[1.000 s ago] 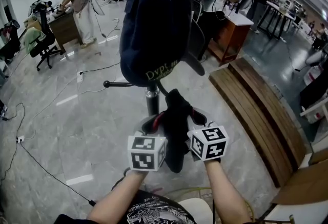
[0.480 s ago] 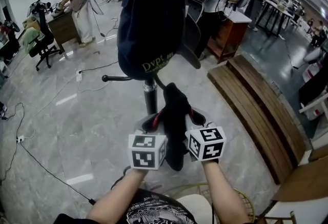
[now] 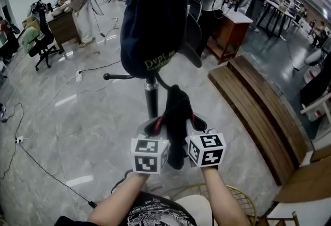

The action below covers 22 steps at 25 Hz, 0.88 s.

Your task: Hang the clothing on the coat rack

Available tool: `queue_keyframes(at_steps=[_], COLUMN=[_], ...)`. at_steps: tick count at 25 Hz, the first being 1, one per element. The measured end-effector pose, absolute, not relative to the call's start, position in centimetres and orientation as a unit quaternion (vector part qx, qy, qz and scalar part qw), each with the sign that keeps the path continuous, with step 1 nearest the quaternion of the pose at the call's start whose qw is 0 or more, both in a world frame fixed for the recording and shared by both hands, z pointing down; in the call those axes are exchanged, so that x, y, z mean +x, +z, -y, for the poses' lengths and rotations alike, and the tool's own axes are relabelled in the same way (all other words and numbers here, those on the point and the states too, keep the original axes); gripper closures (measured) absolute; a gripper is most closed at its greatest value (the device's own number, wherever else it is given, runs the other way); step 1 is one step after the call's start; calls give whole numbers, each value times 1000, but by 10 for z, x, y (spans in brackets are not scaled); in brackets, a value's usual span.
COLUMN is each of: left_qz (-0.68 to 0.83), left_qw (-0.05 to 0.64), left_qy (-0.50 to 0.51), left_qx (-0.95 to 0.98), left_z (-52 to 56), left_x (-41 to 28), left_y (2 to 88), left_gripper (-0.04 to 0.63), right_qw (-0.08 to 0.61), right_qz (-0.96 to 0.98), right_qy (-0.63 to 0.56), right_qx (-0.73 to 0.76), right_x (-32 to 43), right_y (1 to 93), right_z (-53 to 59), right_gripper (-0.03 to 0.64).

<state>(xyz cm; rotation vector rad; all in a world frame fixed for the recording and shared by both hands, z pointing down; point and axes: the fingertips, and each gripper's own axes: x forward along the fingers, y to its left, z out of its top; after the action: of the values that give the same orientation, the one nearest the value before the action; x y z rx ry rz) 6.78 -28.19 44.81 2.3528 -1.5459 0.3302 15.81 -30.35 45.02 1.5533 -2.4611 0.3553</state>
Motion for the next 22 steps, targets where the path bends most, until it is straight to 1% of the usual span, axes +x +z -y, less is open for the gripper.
queue_keyframes(at_steps=[22], left_qz=[527], left_qw=[150], left_qy=[104], left_qx=[830], left_z=[269], left_x=[69], left_y=[448], left_gripper=[571], right_qw=[116], right_qz=[835], right_qy=[119], right_qx=[524], right_x=[152], right_y=[452], right_z=[292], right_gripper=[594])
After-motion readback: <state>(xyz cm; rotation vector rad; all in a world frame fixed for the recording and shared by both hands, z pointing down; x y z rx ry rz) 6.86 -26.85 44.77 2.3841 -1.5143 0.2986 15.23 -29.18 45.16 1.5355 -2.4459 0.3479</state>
